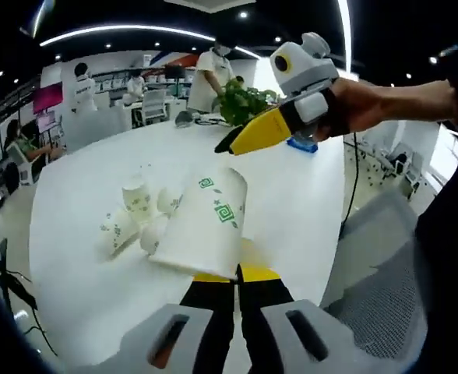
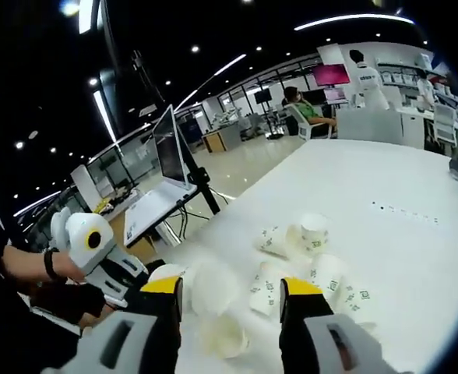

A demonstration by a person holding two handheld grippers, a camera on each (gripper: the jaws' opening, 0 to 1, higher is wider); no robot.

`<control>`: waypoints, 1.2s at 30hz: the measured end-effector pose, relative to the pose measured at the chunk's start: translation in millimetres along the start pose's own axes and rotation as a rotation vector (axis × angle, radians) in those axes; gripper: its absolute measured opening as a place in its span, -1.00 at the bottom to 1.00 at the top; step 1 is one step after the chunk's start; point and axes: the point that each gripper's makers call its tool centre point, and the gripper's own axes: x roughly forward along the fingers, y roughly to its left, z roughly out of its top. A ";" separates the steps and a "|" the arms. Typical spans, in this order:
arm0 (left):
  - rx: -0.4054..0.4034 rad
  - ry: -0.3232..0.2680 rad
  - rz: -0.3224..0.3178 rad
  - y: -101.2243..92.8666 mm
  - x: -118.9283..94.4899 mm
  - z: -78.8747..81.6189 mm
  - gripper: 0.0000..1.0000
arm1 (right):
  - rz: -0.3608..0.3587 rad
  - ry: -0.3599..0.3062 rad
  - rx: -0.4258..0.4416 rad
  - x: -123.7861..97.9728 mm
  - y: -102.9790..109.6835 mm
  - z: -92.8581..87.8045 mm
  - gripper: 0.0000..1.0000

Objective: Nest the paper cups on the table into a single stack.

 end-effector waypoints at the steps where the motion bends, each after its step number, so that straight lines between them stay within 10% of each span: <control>1: 0.020 0.017 0.000 -0.1 0.1 -1.4 -1.00 | -0.002 0.001 0.000 -1.9 0.4 -1.1 -0.01; 16: 0.120 0.106 -0.015 4.6 -2.5 -6.3 -1.00 | 0.039 0.037 0.023 11.5 12.8 -27.6 -0.11; 36: 0.166 0.025 -0.026 -4.1 -6.9 20.0 -1.00 | 0.085 0.063 0.053 20.4 30.7 -48.1 -0.32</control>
